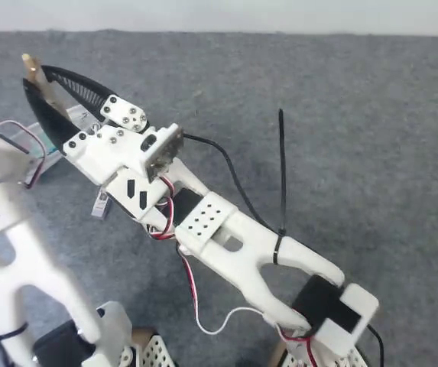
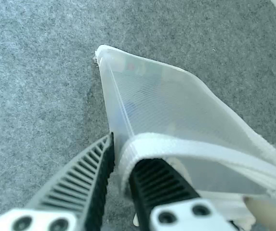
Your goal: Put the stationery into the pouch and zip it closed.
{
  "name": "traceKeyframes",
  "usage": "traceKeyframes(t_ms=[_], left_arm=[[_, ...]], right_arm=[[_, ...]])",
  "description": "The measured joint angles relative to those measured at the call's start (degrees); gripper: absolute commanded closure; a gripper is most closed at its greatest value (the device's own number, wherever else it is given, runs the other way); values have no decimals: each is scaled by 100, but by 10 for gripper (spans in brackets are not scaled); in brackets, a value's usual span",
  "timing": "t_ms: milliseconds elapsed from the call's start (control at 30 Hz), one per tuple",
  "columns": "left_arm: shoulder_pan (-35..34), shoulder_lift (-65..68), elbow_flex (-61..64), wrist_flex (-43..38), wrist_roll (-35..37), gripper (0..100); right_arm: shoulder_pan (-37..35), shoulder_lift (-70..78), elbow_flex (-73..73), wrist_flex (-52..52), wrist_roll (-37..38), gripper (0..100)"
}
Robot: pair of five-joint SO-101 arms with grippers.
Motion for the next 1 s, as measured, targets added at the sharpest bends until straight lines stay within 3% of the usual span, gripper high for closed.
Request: traceKeyframes(t_ms=[433,633,1000], left_arm=[[0,0,0,0,0,990],[0,0,0,0,0,990],[0,0,0,0,0,990]], right_arm=[[-70,730,-123,0,0,987],[-105,747,-123,0,229,848],[-123,747,-123,0,536,876]])
